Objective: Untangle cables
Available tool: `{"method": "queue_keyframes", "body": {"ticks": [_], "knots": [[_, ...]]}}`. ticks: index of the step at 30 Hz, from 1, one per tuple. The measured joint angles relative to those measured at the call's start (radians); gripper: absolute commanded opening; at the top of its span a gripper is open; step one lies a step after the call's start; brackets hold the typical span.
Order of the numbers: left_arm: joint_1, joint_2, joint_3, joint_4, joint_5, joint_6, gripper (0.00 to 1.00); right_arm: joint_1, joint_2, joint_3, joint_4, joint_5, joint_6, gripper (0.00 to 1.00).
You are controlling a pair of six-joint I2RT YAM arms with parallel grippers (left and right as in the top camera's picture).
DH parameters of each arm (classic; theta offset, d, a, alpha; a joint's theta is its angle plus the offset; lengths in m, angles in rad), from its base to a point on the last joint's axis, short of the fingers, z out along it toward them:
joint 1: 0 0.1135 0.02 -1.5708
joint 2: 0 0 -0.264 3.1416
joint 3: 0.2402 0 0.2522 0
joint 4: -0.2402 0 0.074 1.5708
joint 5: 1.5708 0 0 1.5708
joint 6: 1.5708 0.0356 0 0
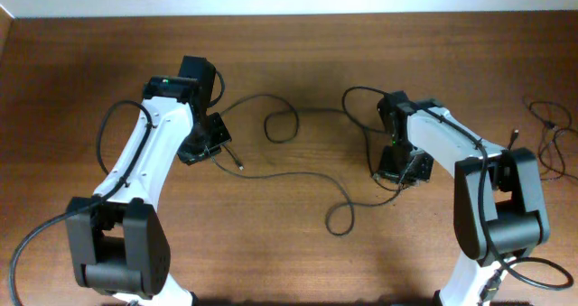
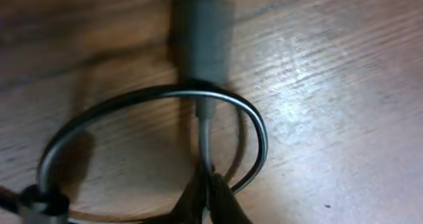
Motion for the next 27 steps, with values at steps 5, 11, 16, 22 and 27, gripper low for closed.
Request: {"method": "queue_keyframes", "body": {"ticks": [5,11,16,22,27], "knots": [[0.0,0.0,0.0,-0.005,0.0,0.0,0.05,-0.005,0.031,0.247,-0.281,-0.101,-0.213,0.04],[0.0,0.0,0.0,0.002,0.0,0.0,0.06,-0.006,-0.051,0.428,-0.436,-0.795,-0.834,0.04],[0.0,0.0,0.0,0.003,0.0,0.0,0.06,-0.006,-0.052,0.428,-0.424,-0.962,-0.981,0.04],[0.0,0.0,0.0,0.003,0.0,0.0,0.06,0.003,-0.052,0.424,-0.323,-0.789,-0.805,0.04],[0.0,0.0,0.0,-0.001,0.0,0.0,0.05,0.004,-0.052,0.312,-0.278,-0.366,-0.456,0.09]]}}
